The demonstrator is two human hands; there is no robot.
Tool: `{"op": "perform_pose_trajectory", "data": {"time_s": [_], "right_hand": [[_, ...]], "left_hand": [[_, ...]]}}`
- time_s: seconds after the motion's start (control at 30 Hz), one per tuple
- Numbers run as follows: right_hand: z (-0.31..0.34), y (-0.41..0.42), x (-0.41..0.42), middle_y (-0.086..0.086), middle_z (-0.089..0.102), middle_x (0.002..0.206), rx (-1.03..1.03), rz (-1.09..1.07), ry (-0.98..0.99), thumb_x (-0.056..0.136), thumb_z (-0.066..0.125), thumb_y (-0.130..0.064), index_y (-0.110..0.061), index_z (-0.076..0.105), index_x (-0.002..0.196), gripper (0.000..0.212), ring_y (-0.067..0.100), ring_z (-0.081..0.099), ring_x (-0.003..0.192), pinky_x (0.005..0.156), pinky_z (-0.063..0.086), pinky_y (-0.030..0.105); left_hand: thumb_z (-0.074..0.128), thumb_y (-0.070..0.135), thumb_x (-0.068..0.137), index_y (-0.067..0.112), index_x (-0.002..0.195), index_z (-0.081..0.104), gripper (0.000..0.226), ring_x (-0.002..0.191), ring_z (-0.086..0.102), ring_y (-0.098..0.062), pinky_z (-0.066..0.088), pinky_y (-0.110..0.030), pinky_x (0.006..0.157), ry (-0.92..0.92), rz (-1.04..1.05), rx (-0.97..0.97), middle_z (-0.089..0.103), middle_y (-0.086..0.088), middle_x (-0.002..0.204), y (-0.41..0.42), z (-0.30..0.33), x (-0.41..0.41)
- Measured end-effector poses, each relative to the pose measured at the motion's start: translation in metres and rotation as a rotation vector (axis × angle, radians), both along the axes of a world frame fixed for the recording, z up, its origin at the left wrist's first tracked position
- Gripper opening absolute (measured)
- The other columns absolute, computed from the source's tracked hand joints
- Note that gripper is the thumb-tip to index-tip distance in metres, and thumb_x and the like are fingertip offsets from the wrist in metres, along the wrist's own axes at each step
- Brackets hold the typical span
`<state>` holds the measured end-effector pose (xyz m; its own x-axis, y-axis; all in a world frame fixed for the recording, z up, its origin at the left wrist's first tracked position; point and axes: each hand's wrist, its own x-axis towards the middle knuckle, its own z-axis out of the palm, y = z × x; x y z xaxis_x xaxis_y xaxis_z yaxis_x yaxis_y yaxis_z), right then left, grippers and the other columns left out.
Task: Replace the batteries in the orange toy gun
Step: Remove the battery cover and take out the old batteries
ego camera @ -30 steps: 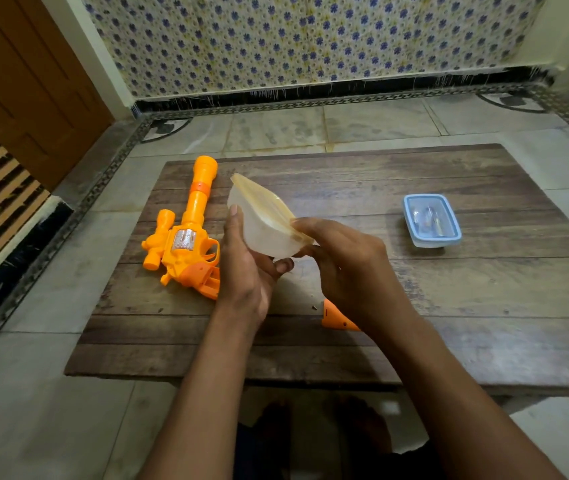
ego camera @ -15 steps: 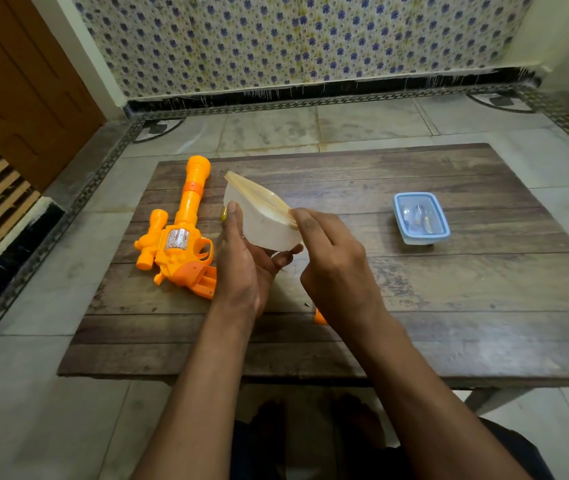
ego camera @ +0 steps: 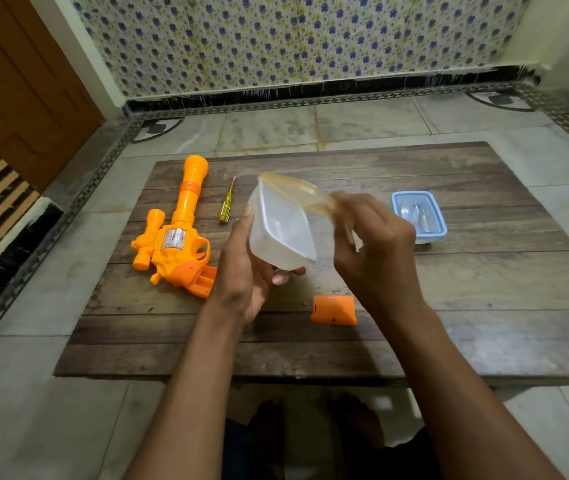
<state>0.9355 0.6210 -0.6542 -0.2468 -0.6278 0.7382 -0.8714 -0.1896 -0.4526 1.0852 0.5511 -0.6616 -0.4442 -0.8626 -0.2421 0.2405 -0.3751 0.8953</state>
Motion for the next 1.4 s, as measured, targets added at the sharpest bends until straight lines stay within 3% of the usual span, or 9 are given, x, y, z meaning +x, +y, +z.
{"op": "perform_pose_trajectory", "data": {"time_s": [0.13,0.3,0.43,0.6,0.7,0.8,0.97,1.17,1.4], "right_hand": [[0.0,0.0,-0.003,0.015,0.075,0.097,-0.003,0.02,0.001,0.093,0.05,-0.011,0.004,0.073,0.104,0.03,0.022,0.069,0.085,0.081,0.033,-0.005],[-0.005,0.001,-0.011,0.018,0.076,0.098,0.069,-0.012,0.062,0.085,0.065,0.004,0.004,0.074,0.103,0.02,0.03,0.075,0.085,0.073,0.052,0.02],[-0.01,-0.003,-0.024,0.016,0.077,0.097,0.078,-0.042,0.007,0.078,0.071,0.013,0.003,0.075,0.102,0.027,0.03,0.075,0.084,0.069,0.057,0.03],[-0.012,-0.004,-0.036,0.012,0.078,0.095,0.084,-0.049,-0.094,0.084,0.074,0.001,-0.001,0.076,0.104,0.02,0.023,0.074,0.084,0.068,0.046,0.017],[-0.015,-0.007,-0.039,0.013,0.079,0.098,0.068,-0.067,-0.086,0.081,0.075,0.008,0.0,0.076,0.104,0.024,0.024,0.076,0.087,0.07,0.057,0.024],[-0.018,-0.014,-0.041,0.008,0.079,0.091,0.026,-0.078,-0.157,0.08,0.074,0.011,-0.003,0.078,0.099,0.024,0.018,0.074,0.081,0.071,0.05,0.01],[-0.018,-0.022,-0.043,-0.002,0.073,0.075,-0.048,-0.124,-0.399,0.079,0.066,0.011,-0.006,0.079,0.09,0.024,0.003,0.059,0.072,0.063,0.037,0.001],[-0.014,-0.019,-0.046,-0.01,0.064,0.069,-0.091,-0.125,-0.503,0.087,0.067,0.005,-0.008,0.079,0.091,0.018,-0.004,0.053,0.06,0.059,0.037,0.009],[-0.018,-0.015,-0.055,-0.011,0.057,0.064,-0.044,-0.191,-0.513,0.094,0.069,-0.006,-0.008,0.075,0.086,0.01,0.007,0.049,0.06,0.056,0.034,0.017]], "left_hand": [[0.026,0.061,0.106,0.014,0.128,0.066,0.066,0.073,0.071,-0.025,0.045,-0.029,0.053,-0.019,-0.044,0.022,0.077,-0.012,0.103,0.008,0.0,-0.013],[0.054,0.079,0.083,0.015,0.139,0.062,0.085,0.098,0.075,-0.03,0.06,-0.039,0.063,-0.089,0.08,-0.053,0.074,-0.018,0.122,0.016,0.003,-0.03],[0.064,0.057,0.084,0.021,0.138,0.062,0.065,0.102,0.076,-0.036,0.061,-0.044,0.068,-0.085,0.165,-0.069,0.071,-0.02,0.127,0.022,0.002,-0.041],[0.069,0.032,0.084,0.033,0.144,0.056,0.062,0.103,0.075,-0.034,0.063,-0.043,0.068,-0.12,0.11,-0.173,0.071,-0.011,0.126,0.026,-0.005,-0.05],[0.063,0.02,0.098,0.028,0.142,0.06,0.045,0.102,0.075,-0.032,0.062,-0.039,0.063,-0.2,0.186,-0.2,0.072,-0.011,0.121,0.023,-0.011,-0.056],[0.05,0.014,0.105,0.019,0.134,0.066,0.033,0.094,0.077,-0.027,0.063,-0.038,0.061,-0.374,0.259,-0.26,0.074,-0.011,0.115,0.018,-0.022,-0.058],[0.041,0.024,0.11,0.017,0.096,0.069,0.032,0.046,0.066,-0.015,0.054,-0.031,0.046,-0.757,0.361,-0.501,0.071,-0.009,0.067,0.02,-0.031,-0.064],[0.043,0.028,0.108,0.009,0.072,0.063,0.046,0.063,0.071,-0.033,0.06,-0.044,0.071,-0.866,0.421,-0.405,0.07,-0.014,0.061,0.017,-0.034,-0.071],[0.05,0.024,0.101,0.016,0.067,0.063,0.037,0.065,0.072,-0.022,0.06,-0.037,0.071,-0.888,0.417,-0.37,0.07,-0.007,0.058,0.021,-0.03,-0.071]]}}
